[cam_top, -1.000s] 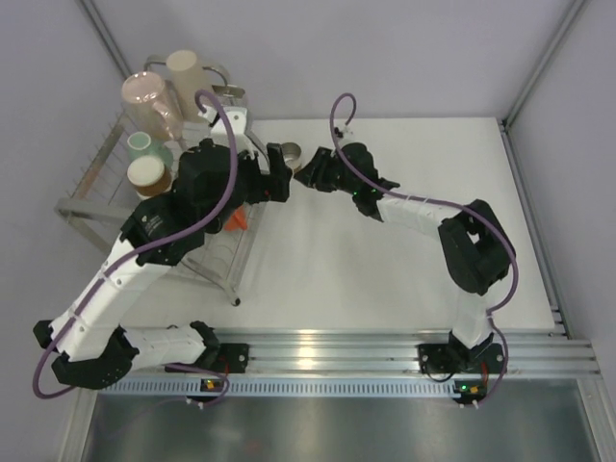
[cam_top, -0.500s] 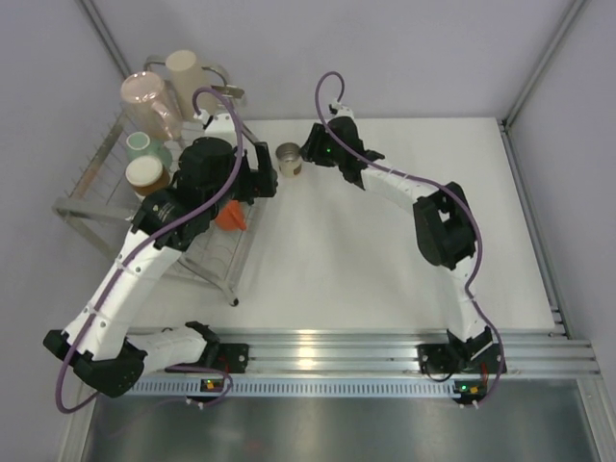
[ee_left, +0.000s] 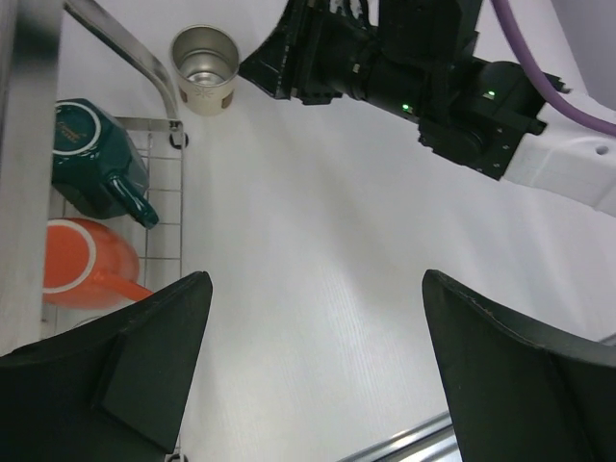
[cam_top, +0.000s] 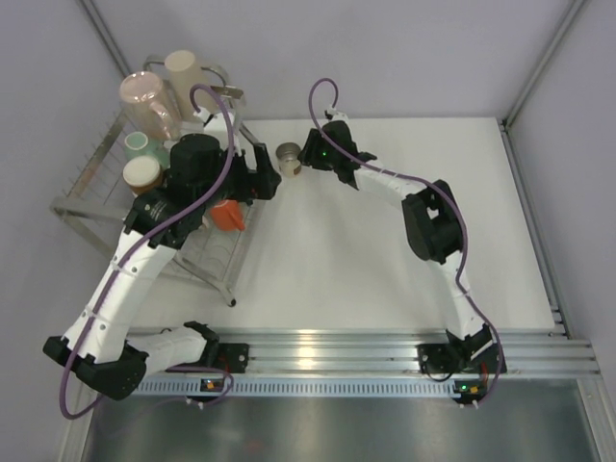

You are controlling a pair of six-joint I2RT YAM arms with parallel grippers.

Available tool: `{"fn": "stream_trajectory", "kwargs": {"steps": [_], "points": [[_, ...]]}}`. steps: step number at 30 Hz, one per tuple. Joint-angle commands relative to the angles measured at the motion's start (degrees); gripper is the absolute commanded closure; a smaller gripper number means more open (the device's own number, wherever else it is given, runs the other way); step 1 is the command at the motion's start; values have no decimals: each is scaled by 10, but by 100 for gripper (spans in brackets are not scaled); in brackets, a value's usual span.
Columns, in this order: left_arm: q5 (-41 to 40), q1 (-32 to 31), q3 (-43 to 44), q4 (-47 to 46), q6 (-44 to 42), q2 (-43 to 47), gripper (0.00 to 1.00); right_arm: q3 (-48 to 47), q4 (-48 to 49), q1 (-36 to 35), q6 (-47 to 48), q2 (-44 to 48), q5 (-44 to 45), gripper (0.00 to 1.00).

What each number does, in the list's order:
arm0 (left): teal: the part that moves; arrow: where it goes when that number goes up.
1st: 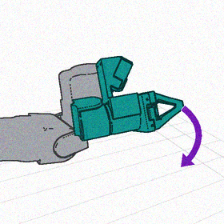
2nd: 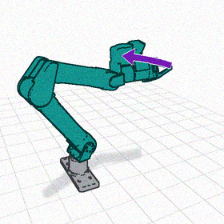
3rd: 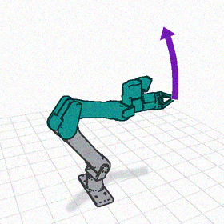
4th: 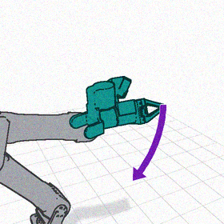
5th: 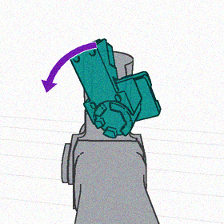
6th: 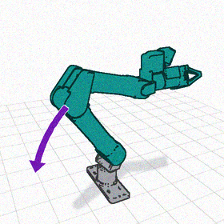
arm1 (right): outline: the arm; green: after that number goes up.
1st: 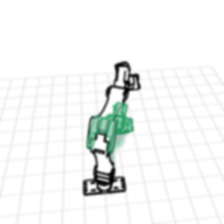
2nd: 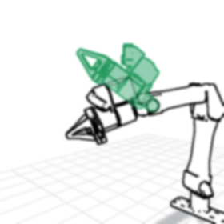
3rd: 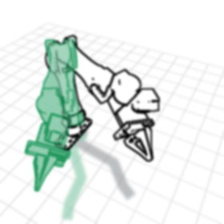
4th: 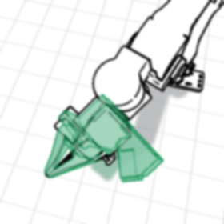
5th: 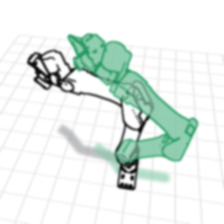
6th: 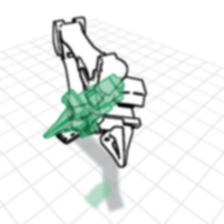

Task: Load the cups into the dish rack
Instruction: Grab a cup with the right arm

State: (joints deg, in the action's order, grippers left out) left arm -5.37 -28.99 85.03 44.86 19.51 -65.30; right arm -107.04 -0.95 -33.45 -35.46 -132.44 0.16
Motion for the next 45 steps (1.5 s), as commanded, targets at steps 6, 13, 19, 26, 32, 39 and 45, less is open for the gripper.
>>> {"fn": "stream_trajectory", "kwargs": {"steps": [6, 13, 19, 26, 32, 39, 45], "points": [[126, 3, 33, -45, 14, -3, 4, -47, 46, 2, -24, -32, 11, 51], [147, 3, 40, -62, 39, 1, 4, -104, 23, 1, -31, -77, 9, 52], [154, 4, 47, -71, 46, 3, 4, -73, 53, 0, -44, -50, 20, 52], [170, 4, 51, -79, 55, -4, 4, -151, 11, -1, -52, -109, 13, 52], [167, 3, 50, -80, 57, 0, 5, -144, -10, -3, -56, -124, 12, 64], [151, 3, 46, -79, 55, 4, 7, -45, 36, 20, -41, -28, -17, 100], [175, 1, 45, -86, 93, -11, 7, 278, 198, 121, -79, 225, -136, 100]]}}
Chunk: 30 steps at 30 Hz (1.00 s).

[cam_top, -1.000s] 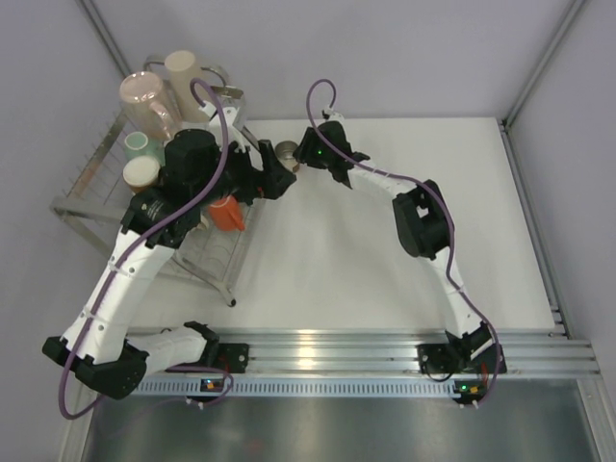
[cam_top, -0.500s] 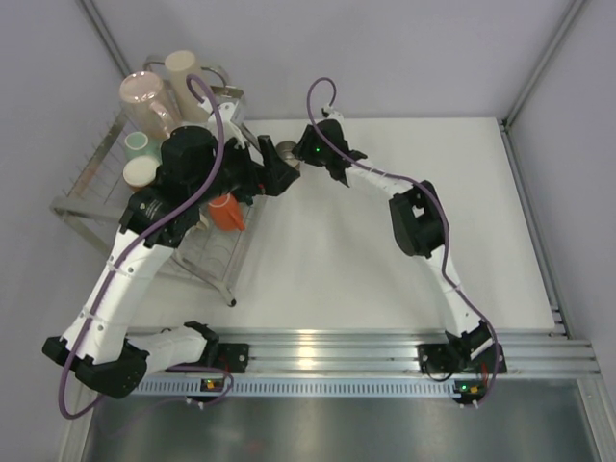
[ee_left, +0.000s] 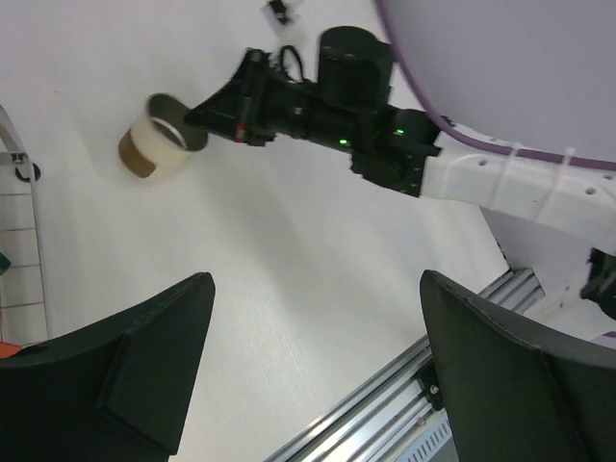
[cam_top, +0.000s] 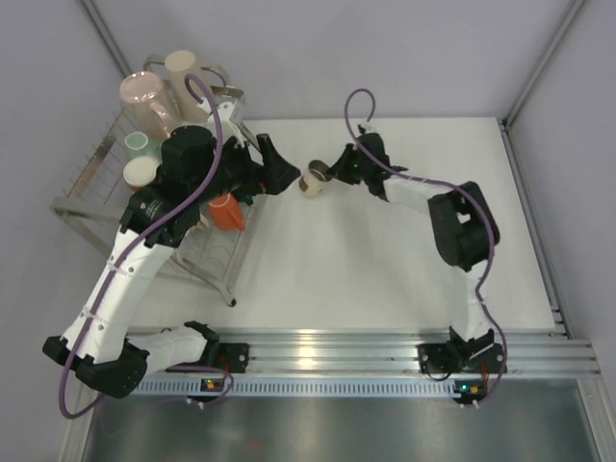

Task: Load the cups into the dish rack
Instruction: Grab a cup with the right arm, then pass the cup from the right arm to the left

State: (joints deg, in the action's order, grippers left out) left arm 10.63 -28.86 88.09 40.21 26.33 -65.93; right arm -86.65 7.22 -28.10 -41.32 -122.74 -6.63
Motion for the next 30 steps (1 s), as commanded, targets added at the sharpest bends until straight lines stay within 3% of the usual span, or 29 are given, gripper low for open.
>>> {"fn": "stream_trajectory", "kwargs": {"steps": [1, 3, 10, 11, 17, 18, 21, 25, 30], "points": [[16, -4, 16, -45, 38, -13, 7, 156, 165, 85, -28, 188, -84, 100], [9, -19, 16, -55, 54, -22, 7, 265, 212, 136, -55, 244, -129, 100], [-4, -117, 21, -139, 116, -101, 7, 480, 471, 245, -189, 450, -280, 100], [0, -137, 14, -171, 124, -108, 7, 499, 566, 255, -249, 462, -313, 100], [-4, -146, -95, -356, 213, -90, 2, 583, 887, 342, -517, 456, -364, 100], [10, -146, -129, -434, 224, -90, 2, 577, 907, 352, -537, 450, -374, 100], [61, -146, -158, -530, 281, -104, 2, 572, 906, 354, -537, 458, -378, 100], [113, -150, -162, -595, 305, -143, 2, 545, 906, 355, -561, 482, -376, 100], [89, -157, -163, -630, 311, -140, 2, 518, 906, 352, -591, 500, -351, 100]]}}
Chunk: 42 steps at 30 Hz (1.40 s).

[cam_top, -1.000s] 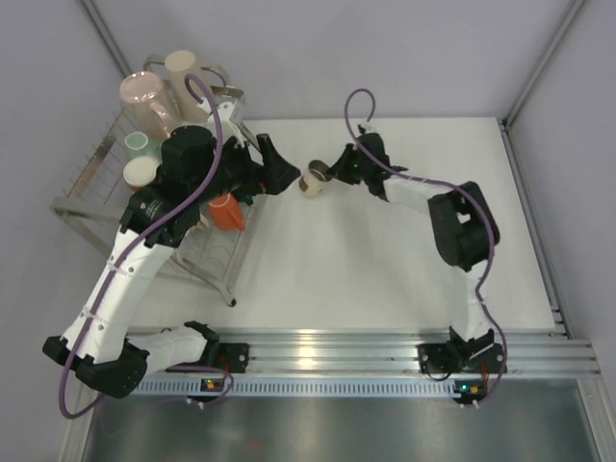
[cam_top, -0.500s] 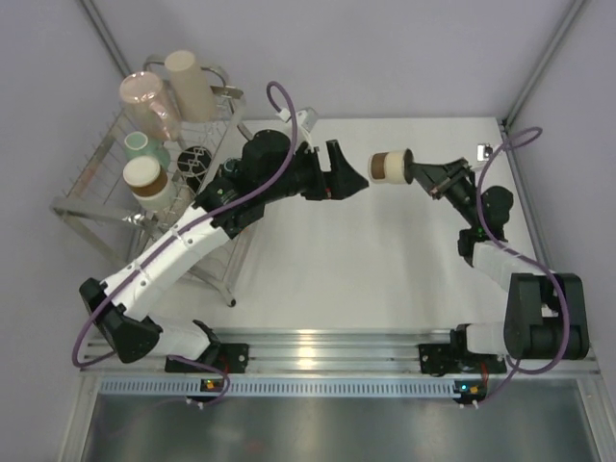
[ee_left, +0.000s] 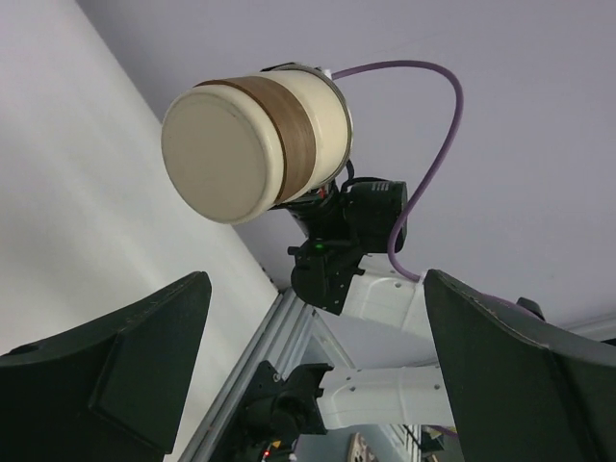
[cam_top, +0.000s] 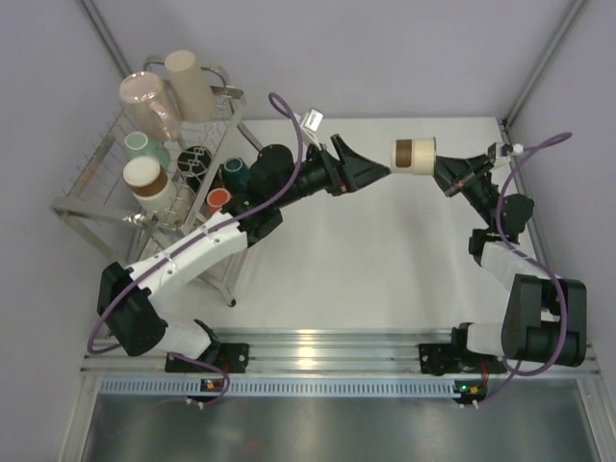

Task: Load the cups into the dish rack
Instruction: Pass the cup from the right arm to the left

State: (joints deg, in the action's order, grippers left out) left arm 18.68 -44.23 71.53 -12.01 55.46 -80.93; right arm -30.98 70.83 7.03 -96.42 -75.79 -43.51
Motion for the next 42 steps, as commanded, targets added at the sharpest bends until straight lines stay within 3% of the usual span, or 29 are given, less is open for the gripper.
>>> {"fn": "stream_trajectory", "kwargs": {"steps": [1, 10, 18, 22, 27, 34, 42], "points": [[7, -4, 5, -114, 21, 5, 2, -39, 271, -1, -44, 40, 23, 100], [-6, -32, 22, -144, 15, -38, 2, -21, 270, -52, -33, 70, 67, 100], [-34, -41, -16, -255, 55, -39, 4, -5, 270, -90, -25, 82, 91, 100], [-56, -45, -39, -305, 68, -33, 11, 7, 270, -104, -17, 80, 95, 100], [-105, -51, -54, -309, 59, -14, 15, 35, 271, -123, 0, 79, 97, 100], [-145, -63, -53, -308, 38, -10, 9, 58, 271, -148, 19, 84, 101, 100], [-181, -72, -64, -308, 20, -14, 12, 75, 270, -169, 33, 86, 110, 100]]}}
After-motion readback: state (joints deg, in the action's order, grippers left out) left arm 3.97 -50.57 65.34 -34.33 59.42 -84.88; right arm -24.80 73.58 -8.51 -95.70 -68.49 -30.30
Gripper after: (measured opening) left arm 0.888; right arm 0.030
